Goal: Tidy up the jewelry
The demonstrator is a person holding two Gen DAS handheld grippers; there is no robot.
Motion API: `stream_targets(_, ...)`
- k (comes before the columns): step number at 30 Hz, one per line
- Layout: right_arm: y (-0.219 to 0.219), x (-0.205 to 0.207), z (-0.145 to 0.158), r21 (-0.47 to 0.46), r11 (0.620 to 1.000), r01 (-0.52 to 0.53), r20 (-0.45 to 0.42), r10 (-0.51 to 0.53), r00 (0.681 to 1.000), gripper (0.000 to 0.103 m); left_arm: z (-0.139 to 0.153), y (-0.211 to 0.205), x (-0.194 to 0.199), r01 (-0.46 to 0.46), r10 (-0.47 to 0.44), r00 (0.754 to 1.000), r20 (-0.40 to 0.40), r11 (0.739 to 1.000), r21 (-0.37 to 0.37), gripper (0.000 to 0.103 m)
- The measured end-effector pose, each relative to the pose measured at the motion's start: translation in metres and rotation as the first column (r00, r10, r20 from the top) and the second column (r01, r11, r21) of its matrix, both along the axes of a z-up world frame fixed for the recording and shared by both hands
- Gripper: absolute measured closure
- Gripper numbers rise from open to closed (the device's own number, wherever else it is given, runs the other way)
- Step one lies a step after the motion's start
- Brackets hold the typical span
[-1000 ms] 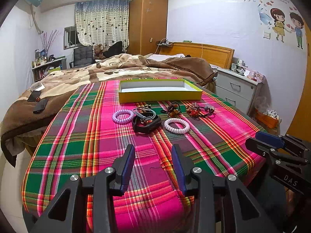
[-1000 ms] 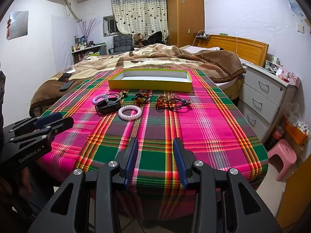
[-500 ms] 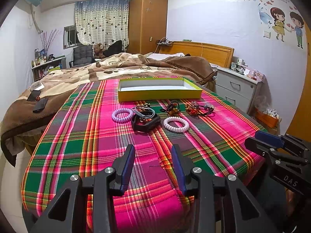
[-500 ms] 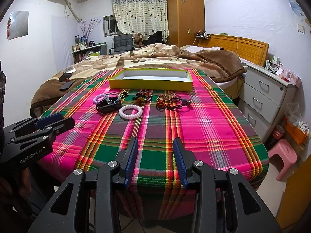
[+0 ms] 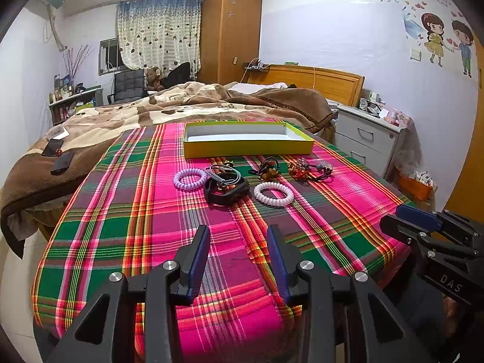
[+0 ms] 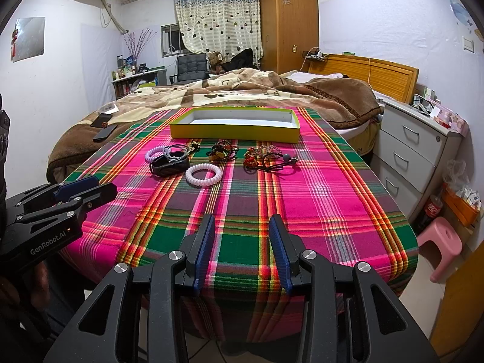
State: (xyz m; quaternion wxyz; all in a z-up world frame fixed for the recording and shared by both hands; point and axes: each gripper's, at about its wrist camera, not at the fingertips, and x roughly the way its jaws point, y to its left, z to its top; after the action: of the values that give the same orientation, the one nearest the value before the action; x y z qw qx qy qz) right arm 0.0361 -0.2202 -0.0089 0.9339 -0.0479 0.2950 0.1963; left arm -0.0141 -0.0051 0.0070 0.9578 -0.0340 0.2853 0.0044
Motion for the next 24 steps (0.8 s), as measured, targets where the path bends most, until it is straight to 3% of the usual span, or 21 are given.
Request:
stream_targets(15, 0.0, 0.001, -0.001, -0.001, 1.0, 0.0, -0.006, 0.0, 1.0, 0.065, -0.003, 0.001, 0.005, -0.002, 0.002, 1.0, -0.011, 1.0, -0.02, 0.065)
stream_targets(24, 0.003, 0.022, -0.002, 0.0, 1.0, -0.013, -0.028, 0.013, 1.0, 0.065, -0.009, 0.011, 0.029, -0.007, 0.005, 0.999, -0.052, 0.999, -0.034, 0.065)
